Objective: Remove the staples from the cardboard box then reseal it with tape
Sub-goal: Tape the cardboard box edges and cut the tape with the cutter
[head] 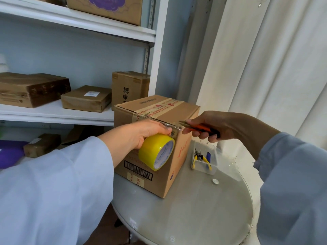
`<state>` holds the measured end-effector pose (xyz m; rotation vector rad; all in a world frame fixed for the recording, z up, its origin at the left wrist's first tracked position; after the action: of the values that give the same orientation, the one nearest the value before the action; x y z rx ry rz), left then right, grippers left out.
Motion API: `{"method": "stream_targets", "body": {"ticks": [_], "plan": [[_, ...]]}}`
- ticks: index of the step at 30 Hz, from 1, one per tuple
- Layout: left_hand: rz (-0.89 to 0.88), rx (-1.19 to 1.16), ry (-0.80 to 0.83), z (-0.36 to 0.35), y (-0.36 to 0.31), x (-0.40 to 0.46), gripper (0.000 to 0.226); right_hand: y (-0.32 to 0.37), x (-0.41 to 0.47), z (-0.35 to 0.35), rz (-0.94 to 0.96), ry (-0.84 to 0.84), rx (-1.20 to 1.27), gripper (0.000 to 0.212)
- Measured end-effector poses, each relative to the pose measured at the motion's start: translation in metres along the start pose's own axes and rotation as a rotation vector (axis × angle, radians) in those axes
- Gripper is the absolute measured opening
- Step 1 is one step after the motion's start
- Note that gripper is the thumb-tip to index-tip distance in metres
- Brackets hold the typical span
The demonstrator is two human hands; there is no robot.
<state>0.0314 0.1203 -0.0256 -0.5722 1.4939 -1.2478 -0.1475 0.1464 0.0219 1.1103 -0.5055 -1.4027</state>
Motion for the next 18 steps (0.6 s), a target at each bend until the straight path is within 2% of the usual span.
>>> {"method": "stream_targets", "body": {"ticks": [3,7,12,18], "plan": [[-0.002,-0.003,0.011,0.001,0.001,0.0,0.008,0.005,-0.005,0.006,0.044,-0.111,-0.08,0.036],[-0.023,-0.029,0.034,0.0,0.004,0.003,0.009,0.009,0.006,-0.011,0.234,-0.356,-0.215,0.036],[-0.069,-0.033,0.02,0.002,0.004,0.005,0.017,0.002,0.016,-0.028,0.259,-0.355,-0.106,0.024],[-0.083,0.073,-0.022,0.006,-0.002,0.003,0.018,0.005,0.019,-0.024,0.233,-0.298,-0.164,0.017]]}}
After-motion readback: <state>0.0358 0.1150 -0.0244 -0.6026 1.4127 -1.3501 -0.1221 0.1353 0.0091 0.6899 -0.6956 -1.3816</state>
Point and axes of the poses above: each hand's wrist, its own x-axis towards the middle knuckle, its own z-axis out of the back of the hand, y = z × x, the point moved 3 cm from there along x, towards the middle knuckle, and after that the axes turned 10 degrees about z, right-handed, at the moved point
